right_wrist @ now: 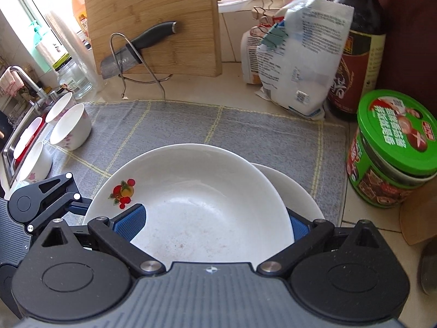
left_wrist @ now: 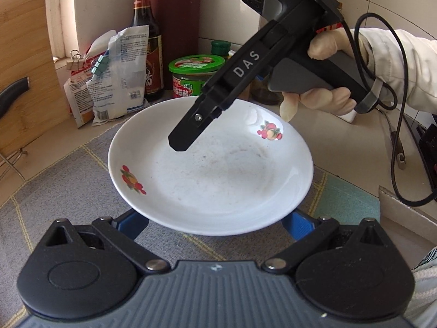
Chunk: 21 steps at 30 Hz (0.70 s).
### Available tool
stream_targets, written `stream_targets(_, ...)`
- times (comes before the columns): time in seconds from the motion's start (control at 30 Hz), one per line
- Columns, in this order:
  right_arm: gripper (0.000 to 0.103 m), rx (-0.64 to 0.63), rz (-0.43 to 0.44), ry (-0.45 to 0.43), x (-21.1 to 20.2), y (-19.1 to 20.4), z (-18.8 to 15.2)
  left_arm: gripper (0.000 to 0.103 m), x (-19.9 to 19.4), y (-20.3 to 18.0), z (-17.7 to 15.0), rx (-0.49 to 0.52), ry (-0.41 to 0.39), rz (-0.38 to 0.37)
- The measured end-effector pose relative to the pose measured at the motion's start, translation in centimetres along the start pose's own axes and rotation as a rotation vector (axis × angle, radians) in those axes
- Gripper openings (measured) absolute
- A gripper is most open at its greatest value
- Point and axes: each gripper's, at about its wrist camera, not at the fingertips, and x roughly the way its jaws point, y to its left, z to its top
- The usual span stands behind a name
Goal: Organize plates and bowls
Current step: 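Lower the held plate onto the stacked plates with the right gripper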
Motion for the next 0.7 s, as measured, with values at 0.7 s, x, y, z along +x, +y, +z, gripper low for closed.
stream_targets(0.7,0.103,0.021,-0.031,0.024,0.7,-1.2,-0.7,0.102,0.8,0.3,0.2,0.006,0.013,0.000)
